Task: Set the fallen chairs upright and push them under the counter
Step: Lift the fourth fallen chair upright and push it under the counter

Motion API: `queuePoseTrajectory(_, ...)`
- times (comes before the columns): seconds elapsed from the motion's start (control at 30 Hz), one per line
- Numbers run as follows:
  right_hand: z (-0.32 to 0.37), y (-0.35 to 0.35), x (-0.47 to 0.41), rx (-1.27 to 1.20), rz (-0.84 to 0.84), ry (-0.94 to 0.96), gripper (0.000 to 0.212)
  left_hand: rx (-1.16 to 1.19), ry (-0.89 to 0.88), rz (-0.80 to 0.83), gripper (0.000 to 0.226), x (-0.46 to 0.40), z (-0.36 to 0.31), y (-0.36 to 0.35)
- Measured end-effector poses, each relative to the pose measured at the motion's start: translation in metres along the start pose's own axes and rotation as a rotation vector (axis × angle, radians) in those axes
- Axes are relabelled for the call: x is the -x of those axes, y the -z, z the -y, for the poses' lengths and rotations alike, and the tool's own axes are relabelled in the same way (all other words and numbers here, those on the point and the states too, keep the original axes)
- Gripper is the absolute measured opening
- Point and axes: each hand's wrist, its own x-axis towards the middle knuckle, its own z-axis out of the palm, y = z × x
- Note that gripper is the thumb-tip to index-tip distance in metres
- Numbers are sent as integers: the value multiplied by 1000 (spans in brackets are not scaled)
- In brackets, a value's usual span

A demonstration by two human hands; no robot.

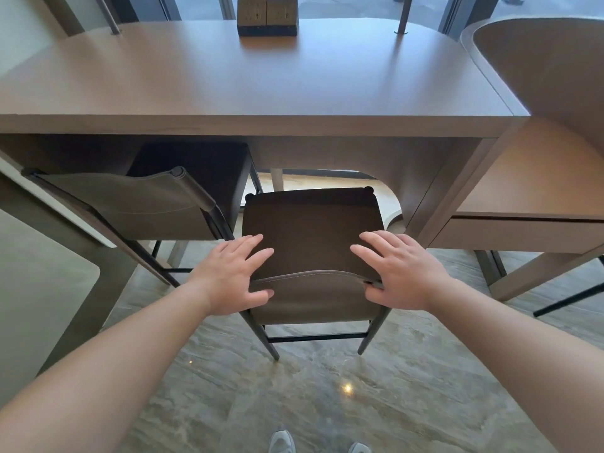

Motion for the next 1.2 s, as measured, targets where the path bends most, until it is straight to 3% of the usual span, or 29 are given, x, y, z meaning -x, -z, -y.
queuePoseTrajectory(0.6, -27, -17, 7, -74, 35, -29, 68, 17, -41, -1, 86, -18, -18, 8)
queuePoseTrajectory(1.2, -41, -22, 3, -93, 24, -201, 68, -63, -167, -74, 90, -95, 0, 34)
